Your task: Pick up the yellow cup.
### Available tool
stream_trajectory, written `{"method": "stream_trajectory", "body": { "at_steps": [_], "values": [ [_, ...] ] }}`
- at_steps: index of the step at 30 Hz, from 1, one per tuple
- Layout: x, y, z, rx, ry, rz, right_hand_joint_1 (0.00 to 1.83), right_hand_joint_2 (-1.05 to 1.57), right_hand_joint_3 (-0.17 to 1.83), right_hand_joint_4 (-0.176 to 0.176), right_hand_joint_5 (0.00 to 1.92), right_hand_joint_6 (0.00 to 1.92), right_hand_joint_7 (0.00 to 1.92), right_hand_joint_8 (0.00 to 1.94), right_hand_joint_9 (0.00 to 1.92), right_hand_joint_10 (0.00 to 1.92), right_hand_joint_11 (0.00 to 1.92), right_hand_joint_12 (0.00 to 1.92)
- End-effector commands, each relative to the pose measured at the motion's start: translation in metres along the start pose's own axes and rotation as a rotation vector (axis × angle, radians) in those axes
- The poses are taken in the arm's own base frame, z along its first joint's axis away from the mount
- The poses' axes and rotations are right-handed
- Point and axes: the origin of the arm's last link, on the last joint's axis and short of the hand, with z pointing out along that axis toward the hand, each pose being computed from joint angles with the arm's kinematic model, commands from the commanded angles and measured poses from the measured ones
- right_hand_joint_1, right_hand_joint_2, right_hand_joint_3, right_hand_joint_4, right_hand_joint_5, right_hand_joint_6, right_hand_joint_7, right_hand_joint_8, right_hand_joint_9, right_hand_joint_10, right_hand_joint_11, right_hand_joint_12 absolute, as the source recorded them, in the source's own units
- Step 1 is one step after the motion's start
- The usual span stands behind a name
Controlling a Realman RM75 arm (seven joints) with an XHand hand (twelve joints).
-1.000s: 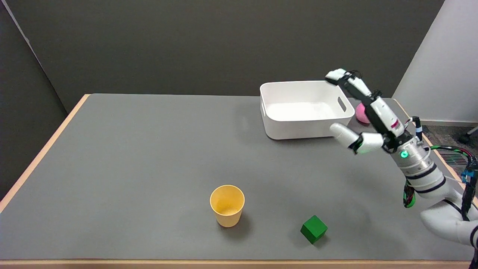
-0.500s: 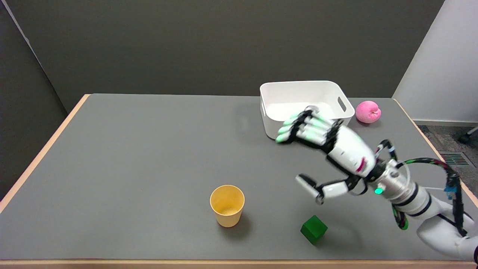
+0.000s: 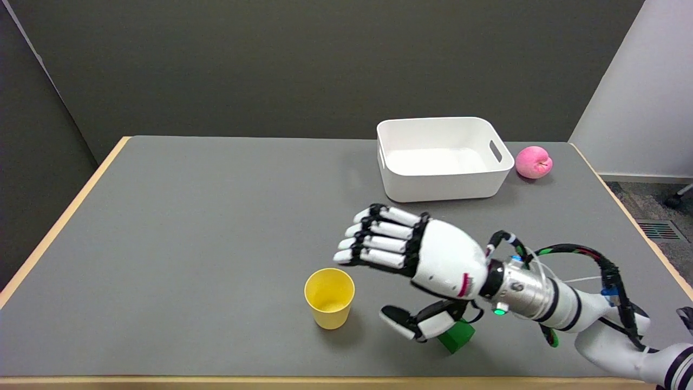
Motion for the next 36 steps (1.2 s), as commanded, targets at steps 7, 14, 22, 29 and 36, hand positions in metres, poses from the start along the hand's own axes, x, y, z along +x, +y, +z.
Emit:
{"method": "stream_trajectory", "body": {
  "at_steps": [7,14,22,29,36],
  "values": [
    [-0.023,-0.018,0.065,0.002,-0.176,-0.14,0.61,0.55,0.95,0.008,0.13,0.4,0.15,0.32,0.03,0.57,0.0,0.91],
    [-0.043,-0.008,0.071,-0.058,-0.207,-0.13,0.6,0.55,0.92,0.019,0.11,0.32,0.11,0.23,0.02,0.46,0.0,0.81],
    [-0.056,0.001,0.068,-0.095,-0.229,-0.102,0.59,0.55,0.93,0.034,0.11,0.33,0.12,0.23,0.02,0.46,0.0,0.82],
    [-0.066,0.001,0.064,-0.114,-0.239,-0.064,0.58,0.55,0.94,0.041,0.12,0.34,0.13,0.23,0.03,0.46,0.0,0.84],
    [-0.07,0.003,0.058,-0.127,-0.24,-0.037,0.58,0.55,0.94,0.042,0.13,0.34,0.13,0.23,0.03,0.47,0.0,0.85]
  ]
}}
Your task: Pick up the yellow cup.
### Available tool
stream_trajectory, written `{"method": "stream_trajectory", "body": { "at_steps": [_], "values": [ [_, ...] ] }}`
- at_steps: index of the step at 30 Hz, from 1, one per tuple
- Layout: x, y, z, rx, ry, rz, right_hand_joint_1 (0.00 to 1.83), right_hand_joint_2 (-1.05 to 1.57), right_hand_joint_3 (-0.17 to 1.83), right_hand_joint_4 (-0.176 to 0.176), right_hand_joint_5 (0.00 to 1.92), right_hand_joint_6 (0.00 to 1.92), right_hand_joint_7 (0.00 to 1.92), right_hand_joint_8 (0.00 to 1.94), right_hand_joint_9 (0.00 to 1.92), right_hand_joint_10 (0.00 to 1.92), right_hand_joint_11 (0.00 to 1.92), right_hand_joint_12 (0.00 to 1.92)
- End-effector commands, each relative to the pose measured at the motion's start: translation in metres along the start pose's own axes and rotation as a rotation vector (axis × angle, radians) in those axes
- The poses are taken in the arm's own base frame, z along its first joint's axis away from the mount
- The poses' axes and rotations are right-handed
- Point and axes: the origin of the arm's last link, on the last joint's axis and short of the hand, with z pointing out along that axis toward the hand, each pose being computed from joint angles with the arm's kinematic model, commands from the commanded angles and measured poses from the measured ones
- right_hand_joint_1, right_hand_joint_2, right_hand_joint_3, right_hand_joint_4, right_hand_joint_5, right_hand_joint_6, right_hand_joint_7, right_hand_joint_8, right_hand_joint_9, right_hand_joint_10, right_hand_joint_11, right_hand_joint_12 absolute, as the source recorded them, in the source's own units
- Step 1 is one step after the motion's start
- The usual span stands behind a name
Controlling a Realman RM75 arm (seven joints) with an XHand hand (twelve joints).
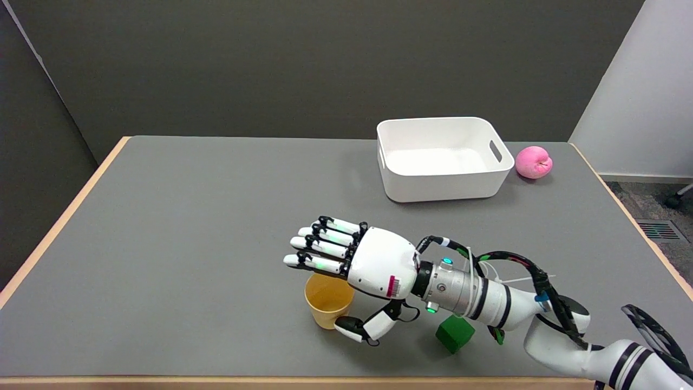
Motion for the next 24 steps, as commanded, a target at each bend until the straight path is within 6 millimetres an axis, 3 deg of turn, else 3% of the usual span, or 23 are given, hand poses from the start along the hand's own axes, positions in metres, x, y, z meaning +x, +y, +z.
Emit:
{"method": "stream_trajectory", "body": {
  "at_steps": [1,15,21,24],
  "values": [
    [-0.0207,0.0041,0.0011,-0.042,-0.034,0.058,0.58,0.55,0.94,0.042,0.13,0.34,0.13,0.23,0.03,0.47,0.0,0.85],
    [-0.0254,0.0057,-0.0033,-0.044,-0.039,0.062,0.6,0.56,0.94,0.041,0.14,0.35,0.15,0.23,0.04,0.49,0.0,0.89],
    [-0.0268,0.0053,-0.0042,-0.042,-0.041,0.067,0.62,0.58,0.97,0.056,0.2,0.44,0.26,0.32,0.18,0.63,0.05,1.08],
    [-0.0258,0.0043,-0.0043,-0.037,-0.031,0.073,0.61,0.59,1.0,0.059,0.19,0.47,0.27,0.36,0.2,0.67,0.08,1.05]
  ]
}}
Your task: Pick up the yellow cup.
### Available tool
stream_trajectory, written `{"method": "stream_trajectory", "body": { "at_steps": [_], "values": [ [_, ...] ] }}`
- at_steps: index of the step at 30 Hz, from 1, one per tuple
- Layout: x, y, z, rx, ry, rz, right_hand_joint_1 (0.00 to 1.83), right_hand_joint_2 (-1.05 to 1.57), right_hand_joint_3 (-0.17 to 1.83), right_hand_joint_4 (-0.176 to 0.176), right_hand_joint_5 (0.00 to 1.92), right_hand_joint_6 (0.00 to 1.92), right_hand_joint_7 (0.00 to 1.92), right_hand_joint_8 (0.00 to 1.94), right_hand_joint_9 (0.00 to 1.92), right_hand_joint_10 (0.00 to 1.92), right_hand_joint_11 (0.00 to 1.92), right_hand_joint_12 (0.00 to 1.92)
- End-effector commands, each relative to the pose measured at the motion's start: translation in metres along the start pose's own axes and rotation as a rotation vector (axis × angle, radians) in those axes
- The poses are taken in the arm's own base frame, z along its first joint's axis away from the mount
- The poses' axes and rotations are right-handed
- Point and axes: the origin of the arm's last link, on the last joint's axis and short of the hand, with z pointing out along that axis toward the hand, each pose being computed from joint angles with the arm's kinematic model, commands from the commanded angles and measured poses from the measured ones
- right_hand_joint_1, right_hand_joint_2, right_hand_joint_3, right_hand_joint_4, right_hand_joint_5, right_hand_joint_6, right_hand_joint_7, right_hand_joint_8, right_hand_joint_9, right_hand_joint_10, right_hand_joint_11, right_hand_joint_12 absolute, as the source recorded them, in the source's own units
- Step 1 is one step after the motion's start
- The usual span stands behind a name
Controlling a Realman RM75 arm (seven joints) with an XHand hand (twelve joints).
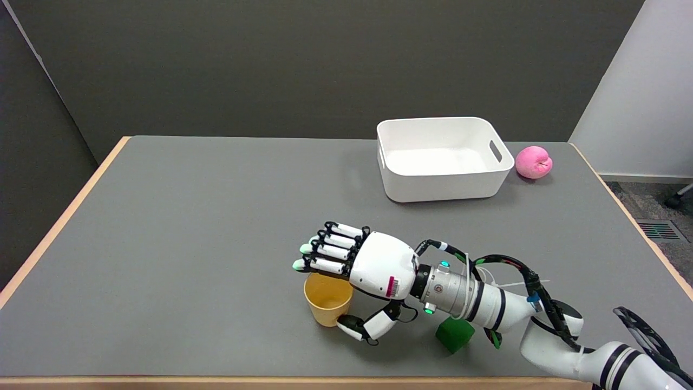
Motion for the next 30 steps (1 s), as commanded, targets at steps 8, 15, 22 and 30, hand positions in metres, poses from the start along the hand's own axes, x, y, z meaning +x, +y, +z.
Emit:
{"method": "stream_trajectory", "body": {
  "at_steps": [8,15,22,30],
  "values": [
    [-0.0061,0.0,-0.0052,0.001,0.02,0.043,0.81,0.62,0.98,0.054,0.23,0.45,0.34,0.36,0.27,0.73,0.13,1.19],
    [-0.0011,0.0023,-0.0044,-0.002,0.033,0.032,0.82,0.63,0.96,0.054,0.23,0.44,0.35,0.36,0.28,0.76,0.15,1.21],
    [-0.0034,0.0036,-0.0056,-0.005,0.026,0.035,0.84,0.63,0.96,0.055,0.24,0.45,0.36,0.36,0.29,0.77,0.16,1.23],
    [-0.0052,0.005,-0.0072,-0.016,0.024,0.047,0.98,0.69,0.94,0.093,0.38,0.83,0.5,0.54,0.44,0.95,0.39,1.51]
  ]
}}
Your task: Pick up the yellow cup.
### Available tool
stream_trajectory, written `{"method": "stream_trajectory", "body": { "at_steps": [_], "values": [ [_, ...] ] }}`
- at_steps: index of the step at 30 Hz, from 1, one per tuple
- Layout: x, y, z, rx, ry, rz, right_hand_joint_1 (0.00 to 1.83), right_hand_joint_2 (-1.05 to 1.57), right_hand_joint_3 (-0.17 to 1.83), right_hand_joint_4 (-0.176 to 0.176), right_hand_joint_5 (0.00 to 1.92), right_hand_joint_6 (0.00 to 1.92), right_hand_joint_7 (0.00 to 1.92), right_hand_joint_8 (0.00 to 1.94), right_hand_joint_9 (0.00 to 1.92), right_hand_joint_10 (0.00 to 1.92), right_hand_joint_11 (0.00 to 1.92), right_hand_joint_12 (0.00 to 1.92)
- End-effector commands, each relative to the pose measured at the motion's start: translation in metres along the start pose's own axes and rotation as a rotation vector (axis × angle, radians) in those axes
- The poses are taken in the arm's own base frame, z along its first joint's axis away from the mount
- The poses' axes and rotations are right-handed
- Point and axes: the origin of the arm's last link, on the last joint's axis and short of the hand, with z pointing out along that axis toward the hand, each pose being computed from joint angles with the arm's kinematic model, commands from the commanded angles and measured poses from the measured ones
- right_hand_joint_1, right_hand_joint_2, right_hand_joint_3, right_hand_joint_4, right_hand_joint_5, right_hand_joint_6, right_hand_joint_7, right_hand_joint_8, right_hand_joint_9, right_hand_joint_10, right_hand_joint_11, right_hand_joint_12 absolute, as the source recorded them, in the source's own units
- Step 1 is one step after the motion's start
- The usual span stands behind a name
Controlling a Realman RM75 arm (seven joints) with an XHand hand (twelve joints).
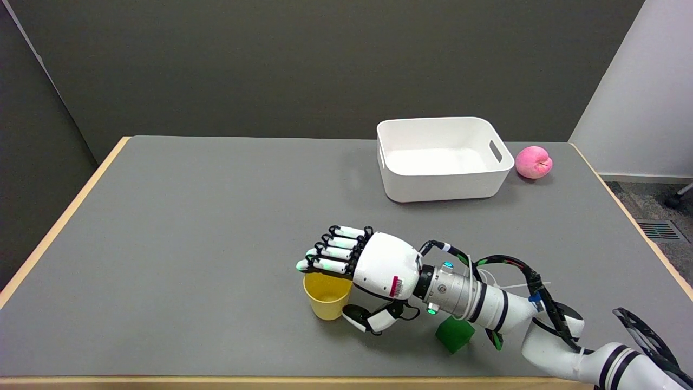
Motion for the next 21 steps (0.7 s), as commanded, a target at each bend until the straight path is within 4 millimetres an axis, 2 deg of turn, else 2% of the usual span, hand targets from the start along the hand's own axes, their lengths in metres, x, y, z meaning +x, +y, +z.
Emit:
{"method": "stream_trajectory", "body": {
  "at_steps": [1,5,12,16,17,18,19,20,21],
  "values": [
    [-0.0025,0.0032,-0.0031,-0.014,0.0,0.017,0.99,0.71,0.93,0.102,0.39,0.9,0.53,0.59,0.46,0.98,0.43,1.54],
    [-0.0038,0.0028,-0.0043,-0.01,0.0,0.022,1.0,0.73,0.93,0.11,0.41,0.97,0.57,0.67,0.5,1.03,0.49,1.58],
    [-0.006,0.0032,-0.005,-0.013,-0.005,0.022,1.0,0.73,0.93,0.114,0.41,0.98,0.58,0.69,0.52,1.05,0.5,1.59],
    [-0.006,0.004,-0.0049,-0.018,-0.006,0.02,1.0,0.75,0.9,0.116,0.45,1.05,0.62,0.79,0.56,1.11,0.54,1.62],
    [-0.0062,0.0046,-0.005,-0.02,-0.007,0.02,0.95,0.89,0.7,0.121,0.51,1.23,0.64,0.84,0.59,1.14,0.56,1.65],
    [-0.0065,0.0051,-0.0052,-0.023,-0.009,0.019,0.86,1.13,0.36,0.129,0.59,1.52,0.68,0.92,0.63,1.18,0.61,1.69],
    [-0.0067,0.0058,-0.0055,-0.025,-0.01,0.019,0.95,1.19,0.26,0.073,0.6,1.59,0.72,1.06,0.65,1.2,0.62,1.71],
    [-0.0069,0.0067,-0.0059,-0.029,-0.01,0.019,1.08,1.19,0.2,-0.003,0.59,1.62,0.77,1.23,0.66,1.22,0.64,1.72],
    [-0.0069,0.0073,-0.006,-0.032,-0.01,0.02,1.14,1.19,0.18,-0.035,0.59,1.62,0.8,1.3,0.68,1.24,0.65,1.72]
  ]
}}
